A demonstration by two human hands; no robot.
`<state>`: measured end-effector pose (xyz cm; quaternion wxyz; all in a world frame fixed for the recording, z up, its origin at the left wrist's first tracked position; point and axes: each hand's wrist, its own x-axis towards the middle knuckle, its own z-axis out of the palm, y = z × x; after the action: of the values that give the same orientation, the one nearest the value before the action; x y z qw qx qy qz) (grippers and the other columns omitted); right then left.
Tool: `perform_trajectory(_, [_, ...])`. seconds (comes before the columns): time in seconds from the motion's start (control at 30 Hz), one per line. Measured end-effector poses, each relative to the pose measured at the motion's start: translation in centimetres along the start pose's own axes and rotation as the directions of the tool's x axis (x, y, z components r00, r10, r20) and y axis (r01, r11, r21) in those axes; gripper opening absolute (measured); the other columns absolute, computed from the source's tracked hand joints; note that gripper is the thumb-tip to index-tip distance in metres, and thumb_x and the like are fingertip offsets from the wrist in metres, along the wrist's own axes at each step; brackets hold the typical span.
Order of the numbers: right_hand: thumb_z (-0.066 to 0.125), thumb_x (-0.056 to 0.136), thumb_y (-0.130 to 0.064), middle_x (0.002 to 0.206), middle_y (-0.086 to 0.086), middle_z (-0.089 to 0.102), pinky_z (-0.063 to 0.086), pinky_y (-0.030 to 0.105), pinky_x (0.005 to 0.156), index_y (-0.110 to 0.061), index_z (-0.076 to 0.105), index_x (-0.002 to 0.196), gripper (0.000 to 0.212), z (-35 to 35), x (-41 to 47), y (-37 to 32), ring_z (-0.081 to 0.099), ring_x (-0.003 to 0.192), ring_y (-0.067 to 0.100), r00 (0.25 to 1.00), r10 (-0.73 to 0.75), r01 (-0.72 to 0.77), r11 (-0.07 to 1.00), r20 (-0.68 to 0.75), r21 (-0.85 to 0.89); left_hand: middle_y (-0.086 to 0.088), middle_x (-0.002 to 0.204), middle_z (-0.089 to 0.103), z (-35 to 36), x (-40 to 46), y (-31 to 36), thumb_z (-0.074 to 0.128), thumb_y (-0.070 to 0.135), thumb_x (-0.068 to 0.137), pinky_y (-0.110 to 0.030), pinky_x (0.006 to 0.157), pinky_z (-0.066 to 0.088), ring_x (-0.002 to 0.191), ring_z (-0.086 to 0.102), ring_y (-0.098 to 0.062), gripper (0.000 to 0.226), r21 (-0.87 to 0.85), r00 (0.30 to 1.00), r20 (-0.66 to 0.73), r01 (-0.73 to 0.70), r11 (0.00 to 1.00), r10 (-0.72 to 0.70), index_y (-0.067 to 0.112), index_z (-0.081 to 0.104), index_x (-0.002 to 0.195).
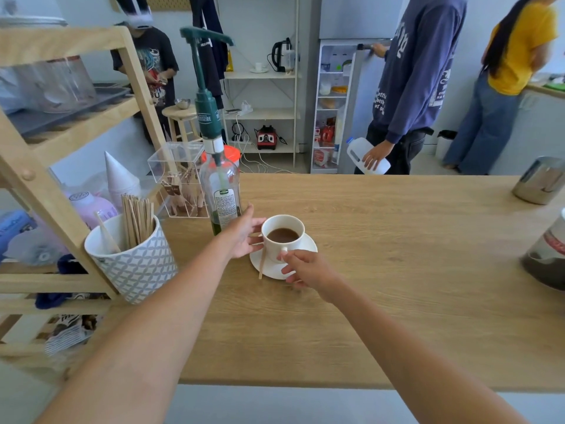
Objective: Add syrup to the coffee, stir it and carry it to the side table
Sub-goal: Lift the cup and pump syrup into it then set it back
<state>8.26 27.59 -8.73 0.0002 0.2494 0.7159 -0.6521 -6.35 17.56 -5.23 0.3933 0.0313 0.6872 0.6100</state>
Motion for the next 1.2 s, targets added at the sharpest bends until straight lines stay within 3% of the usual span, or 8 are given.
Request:
perform_trajectory(0.13, [0.049, 0.095, -0.037, 0.090, 0.009, 0.060, 0.051, 0.023, 0.060, -0.014, 0.060, 0.086, 0.028, -0.2, 0.3, 0.0, 0.061, 0.068, 0.015, 1.000, -0.017, 0.017, 0.998, 0.006, 0.055, -0.009, 0.116, 0.058, 0.4, 0.0, -0.1, 0.021, 0.059, 0.095, -0.034, 0.070, 0.048, 0.094, 0.056, -0.022, 0.070, 0.011, 1.000, -0.009, 0.006, 1.000, -0.006, 0.007, 0.051, 0.130])
perform_trajectory(0.27, [0.044, 0.096, -0.024, 0.084, 0.012, 0.057, 0.053, 0.027, 0.061, -0.011, 0.055, 0.078, 0.025, -0.9, 0.5, -0.1, 0.063, 0.067, 0.017, 1.000, 0.006, -0.006, 0.995, -0.003, 0.100, -0.007, 0.098, 0.059, 0.7, 0.2, -0.2, 0.021, 0.059, 0.095, -0.033, 0.070, 0.049, 0.093, 0.057, -0.021, 0.071, 0.021, 1.000, -0.019, 0.015, 1.000, -0.015, 0.004, 0.050, 0.130])
perform_trajectory(0.4, [0.039, 0.091, -0.013, 0.081, 0.016, 0.054, 0.053, 0.028, 0.061, -0.008, 0.051, 0.071, 0.024, -1.6, 0.7, -0.1, 0.061, 0.065, 0.019, 0.999, 0.013, -0.010, 0.995, -0.032, 0.096, -0.009, 0.100, 0.060, 1.3, 0.3, -0.3, 0.020, 0.059, 0.095, -0.031, 0.071, 0.050, 0.091, 0.058, -0.020, 0.071, 0.003, 1.000, -0.022, 0.009, 1.000, -0.009, 0.003, 0.052, 0.126])
perform_trajectory(0.57, [0.036, 0.090, -0.011, 0.081, 0.018, 0.054, 0.052, 0.024, 0.058, -0.008, 0.049, 0.068, 0.026, -1.9, 0.9, -0.1, 0.059, 0.064, 0.019, 0.998, -0.008, 0.014, 0.996, -0.070, 0.089, -0.011, 0.106, 0.060, 1.7, 0.3, -0.5, 0.023, 0.060, 0.094, -0.032, 0.066, 0.050, 0.098, 0.057, -0.023, 0.071, -0.018, 0.999, -0.048, -0.003, 1.000, 0.003, 0.004, 0.055, 0.123])
perform_trajectory(0.67, [0.037, 0.090, -0.010, 0.081, 0.018, 0.054, 0.052, 0.023, 0.058, -0.008, 0.049, 0.067, 0.026, -1.8, 1.1, 0.0, 0.059, 0.064, 0.019, 0.997, -0.016, 0.025, 0.994, -0.081, 0.109, -0.009, 0.104, 0.059, 2.0, 0.3, -0.6, 0.025, 0.060, 0.094, -0.032, 0.064, 0.049, 0.092, 0.057, -0.021, 0.069, -0.060, 0.998, -0.065, -0.018, 0.998, 0.014, 0.003, 0.058, 0.117])
perform_trajectory(0.87, [0.037, 0.090, -0.010, 0.077, 0.013, 0.056, 0.055, 0.028, 0.069, -0.008, 0.049, 0.066, 0.026, -1.9, 1.2, 0.3, 0.064, 0.068, 0.021, 0.997, -0.014, 0.028, 0.985, -0.082, 0.171, -0.014, 0.117, 0.057, 2.0, -0.1, -0.8, 0.024, 0.059, 0.095, -0.032, 0.064, 0.050, 0.099, 0.056, -0.024, 0.065, -0.080, 0.996, -0.087, -0.031, 0.996, 0.024, 0.005, 0.058, 0.104])
perform_trajectory(1.2, [0.040, 0.088, -0.013, 0.073, 0.013, 0.060, 0.057, 0.028, 0.069, -0.009, 0.050, 0.063, 0.027, -2.4, 0.5, -1.9, 0.066, 0.069, 0.022, 0.991, -0.071, 0.089, 0.983, -0.112, 0.160, -0.011, 0.112, 0.057, 1.9, -1.6, 0.9, 0.025, 0.059, 0.094, -0.033, 0.065, 0.052, 0.092, 0.058, -0.024, 0.069, -0.111, 0.994, -0.079, -0.082, 0.990, 0.073, 0.003, 0.056, 0.118])
